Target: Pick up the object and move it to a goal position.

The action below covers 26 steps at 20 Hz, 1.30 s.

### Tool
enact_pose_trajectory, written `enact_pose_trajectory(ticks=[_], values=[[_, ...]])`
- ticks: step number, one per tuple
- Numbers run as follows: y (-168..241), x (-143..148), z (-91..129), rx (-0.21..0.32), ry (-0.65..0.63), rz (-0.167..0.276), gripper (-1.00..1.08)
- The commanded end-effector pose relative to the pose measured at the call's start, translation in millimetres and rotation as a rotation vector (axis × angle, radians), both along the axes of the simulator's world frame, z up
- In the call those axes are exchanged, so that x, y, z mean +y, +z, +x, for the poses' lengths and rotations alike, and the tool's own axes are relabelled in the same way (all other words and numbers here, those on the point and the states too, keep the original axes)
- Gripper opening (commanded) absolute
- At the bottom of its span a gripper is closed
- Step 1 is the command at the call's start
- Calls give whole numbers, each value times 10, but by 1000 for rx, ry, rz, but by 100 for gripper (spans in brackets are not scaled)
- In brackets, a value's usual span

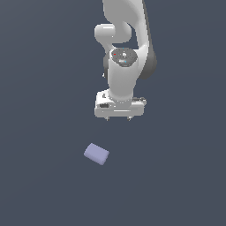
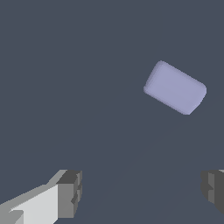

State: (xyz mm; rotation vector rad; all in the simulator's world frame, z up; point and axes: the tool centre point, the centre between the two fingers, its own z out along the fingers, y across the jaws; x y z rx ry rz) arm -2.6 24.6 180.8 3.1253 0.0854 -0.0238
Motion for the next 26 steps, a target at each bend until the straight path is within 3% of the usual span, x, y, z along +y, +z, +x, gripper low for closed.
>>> enact_pose_trajectory(ticks=[1,11,26], values=[[0,0,0,0,0,0,100],[86,283,-17,-15,50,-12,100],[-11,172,111,-12,144,-12,100]])
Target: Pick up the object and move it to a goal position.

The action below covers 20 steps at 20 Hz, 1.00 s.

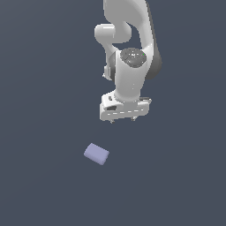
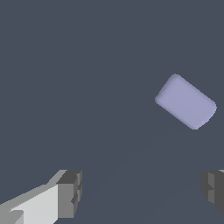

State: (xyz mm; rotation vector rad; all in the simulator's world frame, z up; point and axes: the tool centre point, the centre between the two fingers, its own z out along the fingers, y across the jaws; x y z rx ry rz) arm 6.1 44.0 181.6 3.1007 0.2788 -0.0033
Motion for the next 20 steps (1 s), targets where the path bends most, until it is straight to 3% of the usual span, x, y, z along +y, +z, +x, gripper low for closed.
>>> enact_pose_trajectory(ticks=[1,20], values=[[-35,-38,44,1,34,0,100],[-489,-523,512,15,435,4,100]])
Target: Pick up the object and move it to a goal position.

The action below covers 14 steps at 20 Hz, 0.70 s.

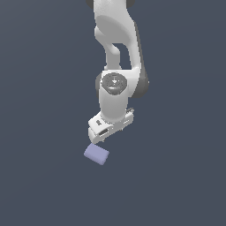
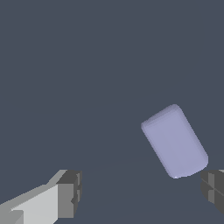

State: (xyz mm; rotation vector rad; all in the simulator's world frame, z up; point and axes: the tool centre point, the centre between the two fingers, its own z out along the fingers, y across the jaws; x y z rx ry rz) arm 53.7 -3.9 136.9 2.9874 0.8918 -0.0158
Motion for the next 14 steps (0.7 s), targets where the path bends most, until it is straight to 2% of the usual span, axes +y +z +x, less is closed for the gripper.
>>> enact_pose_trajectory(ticks=[1,14], values=[[-69,-75,59,1,57,2,100],[-445,-487,311,6,340,15,100]])
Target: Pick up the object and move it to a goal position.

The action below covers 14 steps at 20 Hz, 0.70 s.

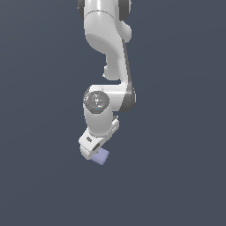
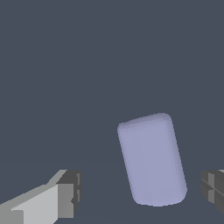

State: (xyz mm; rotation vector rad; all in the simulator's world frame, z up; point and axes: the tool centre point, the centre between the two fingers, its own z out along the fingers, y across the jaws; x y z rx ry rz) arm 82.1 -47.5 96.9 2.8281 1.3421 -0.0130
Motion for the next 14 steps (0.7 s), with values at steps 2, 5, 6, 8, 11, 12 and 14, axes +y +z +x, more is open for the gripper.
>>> enact_pose_trajectory(ticks=[2,5,6,8,11,12,14], values=[[-101,-112,56,0,73,4,100],[-173,-194,91,0,123,7,100],[-194,-217,101,0,138,8,100],[-232,-260,118,0,164,10,100],[-277,-312,137,-1,194,12,100],[-289,-325,141,-1,202,12,100],[-309,-347,149,-1,215,13,100]])
